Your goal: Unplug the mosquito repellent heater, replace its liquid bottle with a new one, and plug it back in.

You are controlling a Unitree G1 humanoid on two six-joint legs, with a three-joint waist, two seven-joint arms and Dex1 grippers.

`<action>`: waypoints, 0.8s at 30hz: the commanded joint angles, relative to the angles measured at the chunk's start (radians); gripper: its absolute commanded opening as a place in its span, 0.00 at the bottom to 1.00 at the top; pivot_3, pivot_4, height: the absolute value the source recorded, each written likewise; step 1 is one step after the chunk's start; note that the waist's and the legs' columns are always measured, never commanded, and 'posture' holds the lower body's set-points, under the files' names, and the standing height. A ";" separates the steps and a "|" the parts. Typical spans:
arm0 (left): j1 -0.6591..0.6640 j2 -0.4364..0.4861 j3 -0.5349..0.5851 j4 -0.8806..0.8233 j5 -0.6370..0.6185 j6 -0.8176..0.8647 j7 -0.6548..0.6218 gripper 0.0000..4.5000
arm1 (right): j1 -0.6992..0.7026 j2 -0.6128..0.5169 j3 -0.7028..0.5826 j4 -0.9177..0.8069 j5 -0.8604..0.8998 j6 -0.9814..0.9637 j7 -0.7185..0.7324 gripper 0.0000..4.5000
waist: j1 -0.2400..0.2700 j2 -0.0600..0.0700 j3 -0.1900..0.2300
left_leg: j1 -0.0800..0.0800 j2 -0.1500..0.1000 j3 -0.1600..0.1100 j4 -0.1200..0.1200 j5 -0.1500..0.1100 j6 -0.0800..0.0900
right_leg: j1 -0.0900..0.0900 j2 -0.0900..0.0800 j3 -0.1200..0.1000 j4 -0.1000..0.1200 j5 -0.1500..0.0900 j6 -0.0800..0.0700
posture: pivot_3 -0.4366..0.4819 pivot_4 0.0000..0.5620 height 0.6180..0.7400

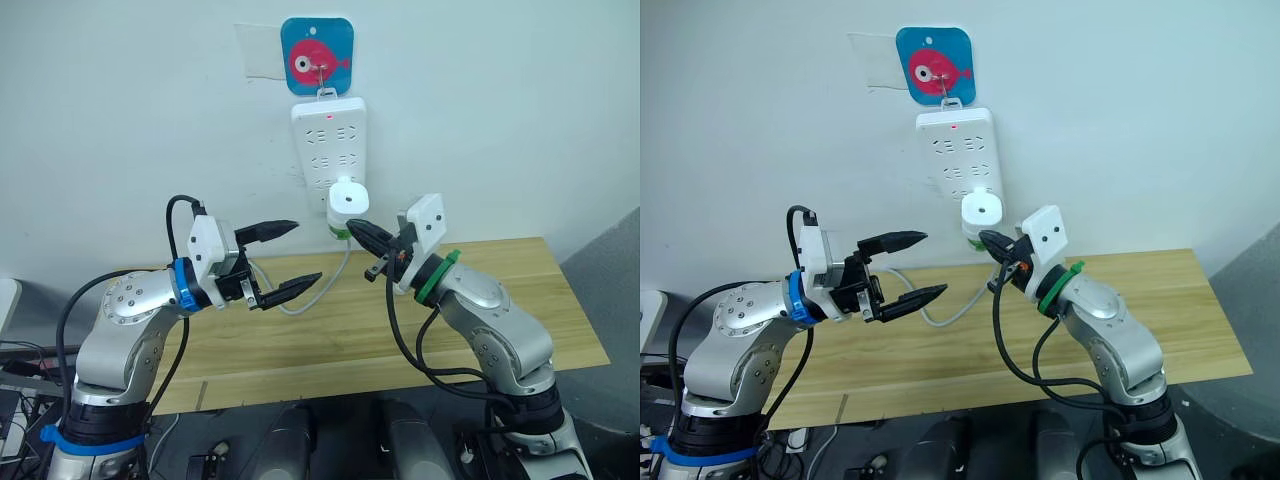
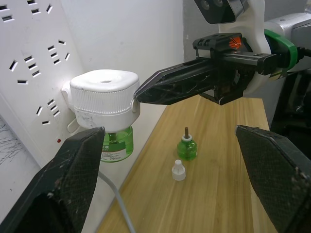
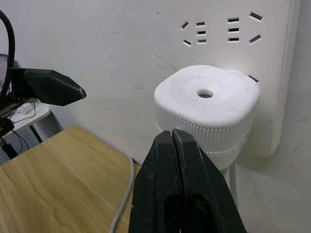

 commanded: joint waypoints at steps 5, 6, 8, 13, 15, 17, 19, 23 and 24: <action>-0.013 0.010 0.007 -0.010 -0.023 -0.006 0.000 1.00 | 0.029 -0.020 0.008 -0.051 -0.004 -0.027 0.018 0.00 | 0.000 0.000 0.000 | 0.000 0.000 0.000 -0.001 0.000 0.000 | 0.000 0.000 0.000 -0.001 0.000 0.000 | 0.48 0.45 1.00; -0.013 0.010 0.006 -0.009 -0.022 -0.006 -0.001 1.00 | 0.032 -0.024 0.010 -0.053 -0.004 -0.029 0.022 0.00 | 0.000 0.000 0.000 | 0.000 0.000 0.000 -0.001 0.000 0.000 | 0.000 0.000 0.000 -0.001 0.000 0.000 | 0.48 0.45 1.00; -0.016 0.008 0.004 -0.006 -0.020 -0.007 -0.001 1.00 | 0.032 -0.022 0.007 -0.048 -0.006 -0.028 0.019 0.00 | 0.000 0.000 0.000 | 0.000 0.000 0.000 -0.001 0.000 0.000 | 0.000 0.000 0.000 -0.001 0.000 0.000 | 0.48 0.45 1.00; -0.022 0.007 -0.001 -0.003 -0.020 -0.006 -0.001 1.00 | 0.005 0.002 -0.007 -0.017 -0.011 -0.037 0.005 0.00 | 0.000 0.000 0.000 | 0.000 0.000 0.000 -0.001 0.000 0.000 | 0.000 0.000 0.000 -0.001 0.000 0.000 | 0.48 0.44 1.00; -0.025 0.007 -0.001 -0.001 -0.021 -0.005 -0.002 1.00 | 0.002 0.005 -0.005 -0.014 -0.014 -0.040 0.006 0.00 | 0.000 0.000 0.000 | 0.000 0.000 0.000 -0.001 0.000 0.000 | 0.000 0.000 0.000 -0.001 0.000 0.000 | 0.48 0.44 1.00; -0.026 0.008 -0.001 0.001 -0.020 -0.005 -0.003 1.00 | 0.001 0.008 -0.001 -0.011 -0.018 -0.044 0.006 0.00 | 0.000 0.000 0.000 | 0.000 0.000 0.000 -0.001 0.000 0.000 | 0.000 0.000 0.000 -0.001 0.000 0.000 | 0.49 0.44 1.00; -0.025 0.008 -0.002 -0.001 -0.020 -0.005 -0.003 1.00 | 0.001 0.009 0.002 -0.009 -0.023 -0.048 0.006 0.00 | 0.000 0.000 0.000 | 0.000 0.000 0.000 -0.001 0.000 0.000 | 0.000 0.000 0.000 -0.001 0.000 0.000 | 0.49 0.44 1.00; -0.024 0.008 -0.001 -0.002 -0.021 -0.005 -0.003 1.00 | -0.004 0.017 -0.001 -0.001 -0.033 -0.046 -0.007 0.00 | 0.000 0.000 0.000 | 0.000 0.000 0.000 -0.001 0.000 0.000 | 0.000 0.000 0.000 -0.001 0.000 0.000 | 0.49 0.44 1.00; -0.023 0.007 -0.001 -0.004 -0.021 -0.005 -0.002 1.00 | -0.005 0.016 -0.002 0.002 -0.040 -0.049 -0.007 0.00 | 0.000 0.000 0.000 | 0.000 0.000 0.000 -0.001 0.000 0.000 | 0.000 0.000 0.000 -0.001 0.000 0.000 | 0.49 0.44 1.00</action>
